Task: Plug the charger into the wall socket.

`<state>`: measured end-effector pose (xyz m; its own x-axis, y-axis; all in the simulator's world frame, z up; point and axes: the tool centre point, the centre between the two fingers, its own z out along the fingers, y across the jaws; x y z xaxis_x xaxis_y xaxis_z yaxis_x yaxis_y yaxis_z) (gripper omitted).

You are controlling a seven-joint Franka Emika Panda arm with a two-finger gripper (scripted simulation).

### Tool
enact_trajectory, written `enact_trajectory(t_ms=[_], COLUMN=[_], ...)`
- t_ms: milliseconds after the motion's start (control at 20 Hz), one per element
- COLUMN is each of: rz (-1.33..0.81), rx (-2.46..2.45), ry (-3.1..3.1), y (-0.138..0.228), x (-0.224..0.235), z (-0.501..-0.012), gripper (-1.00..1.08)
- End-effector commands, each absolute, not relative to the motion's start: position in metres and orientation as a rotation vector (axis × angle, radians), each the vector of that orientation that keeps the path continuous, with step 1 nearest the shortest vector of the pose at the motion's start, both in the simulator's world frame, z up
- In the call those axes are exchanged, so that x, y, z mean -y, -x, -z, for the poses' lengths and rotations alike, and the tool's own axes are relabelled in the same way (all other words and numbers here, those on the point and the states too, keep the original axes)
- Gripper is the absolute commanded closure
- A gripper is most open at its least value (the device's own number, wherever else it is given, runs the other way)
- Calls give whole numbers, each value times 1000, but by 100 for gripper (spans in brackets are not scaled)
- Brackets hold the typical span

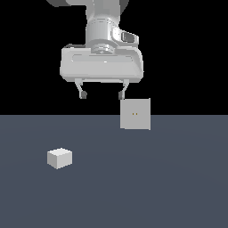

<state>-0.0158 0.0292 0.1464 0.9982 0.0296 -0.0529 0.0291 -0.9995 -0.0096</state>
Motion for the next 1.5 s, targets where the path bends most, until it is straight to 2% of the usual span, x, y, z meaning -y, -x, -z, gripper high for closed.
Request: enact_trajectory(t_ms=[0,600,1450], rz=[-83,-19,215], rx=[46,212,806], ry=[3131,3111,2949], y=[16,20,42], x=[-29,-41,-80], z=[-146,-136,-99], gripper=[-92,-92,-92])
